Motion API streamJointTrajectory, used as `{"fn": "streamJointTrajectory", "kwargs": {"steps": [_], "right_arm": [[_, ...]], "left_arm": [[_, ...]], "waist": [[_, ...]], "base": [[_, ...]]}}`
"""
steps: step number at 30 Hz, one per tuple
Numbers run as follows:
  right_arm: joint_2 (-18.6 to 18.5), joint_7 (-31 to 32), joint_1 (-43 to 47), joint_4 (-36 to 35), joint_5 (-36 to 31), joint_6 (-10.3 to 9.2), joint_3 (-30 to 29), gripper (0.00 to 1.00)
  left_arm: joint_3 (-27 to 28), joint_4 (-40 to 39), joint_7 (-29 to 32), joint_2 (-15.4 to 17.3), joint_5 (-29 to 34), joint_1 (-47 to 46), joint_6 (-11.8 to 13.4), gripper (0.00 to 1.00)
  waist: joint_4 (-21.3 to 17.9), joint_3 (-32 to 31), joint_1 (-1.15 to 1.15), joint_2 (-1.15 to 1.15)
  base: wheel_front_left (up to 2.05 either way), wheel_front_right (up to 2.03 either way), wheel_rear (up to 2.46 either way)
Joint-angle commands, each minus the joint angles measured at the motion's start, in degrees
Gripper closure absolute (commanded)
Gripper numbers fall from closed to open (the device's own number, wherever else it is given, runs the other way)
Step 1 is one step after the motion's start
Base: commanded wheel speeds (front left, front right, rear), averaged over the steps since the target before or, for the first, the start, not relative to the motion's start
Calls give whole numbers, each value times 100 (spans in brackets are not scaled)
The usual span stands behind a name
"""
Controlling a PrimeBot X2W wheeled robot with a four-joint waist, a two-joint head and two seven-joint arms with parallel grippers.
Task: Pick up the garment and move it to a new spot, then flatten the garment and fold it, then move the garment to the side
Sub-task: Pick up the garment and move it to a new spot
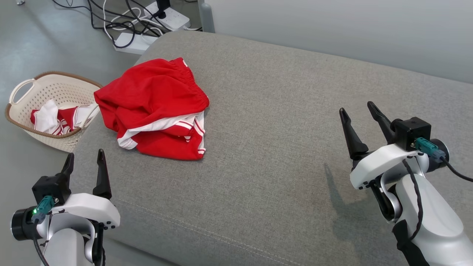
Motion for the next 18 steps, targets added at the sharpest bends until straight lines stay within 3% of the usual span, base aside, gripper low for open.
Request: {"fn": "streamJointTrajectory", "kwargs": {"steps": [1,9,18], "right_arm": [[-1,-75,-138,-124,20,25,130,0],[-59,-75,-317,-97,36,25,324,0],[-283,-75,-586,-140,38,25,443,0]], "left_arm": [[183,-150,-75,106,-67,-145,4,0],[247,-39,-75,134,-378,-518,-330,0],[-178,1001,-76,1051,-977,-1693,-451,0]], "waist": [[77,77,0,0],[14,462,0,0],[-449,1212,0,0]], "base": [[0,0,0],[0,0,0],[0,0,0]]}}
